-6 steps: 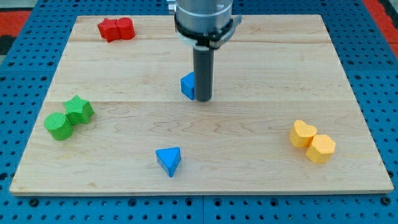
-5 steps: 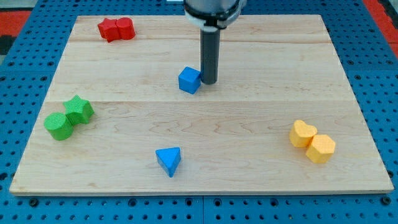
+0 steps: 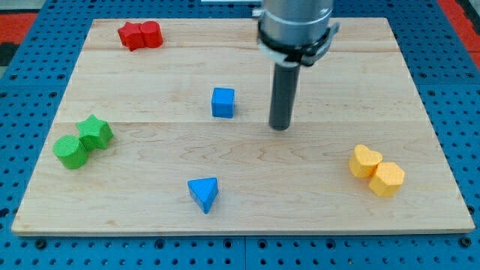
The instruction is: Push the blue cube a bit up
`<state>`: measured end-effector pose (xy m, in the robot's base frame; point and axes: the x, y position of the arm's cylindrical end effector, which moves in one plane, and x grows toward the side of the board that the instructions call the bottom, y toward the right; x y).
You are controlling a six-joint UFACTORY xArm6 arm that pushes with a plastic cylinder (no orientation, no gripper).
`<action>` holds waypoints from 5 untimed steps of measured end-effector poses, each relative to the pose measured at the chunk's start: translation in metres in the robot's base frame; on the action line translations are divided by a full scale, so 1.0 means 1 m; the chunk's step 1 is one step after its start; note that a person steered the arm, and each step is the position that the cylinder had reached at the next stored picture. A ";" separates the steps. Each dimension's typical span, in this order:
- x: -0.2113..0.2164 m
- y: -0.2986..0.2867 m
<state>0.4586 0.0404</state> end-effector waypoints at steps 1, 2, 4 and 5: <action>-0.007 -0.035; -0.025 -0.071; -0.039 -0.076; -0.056 -0.050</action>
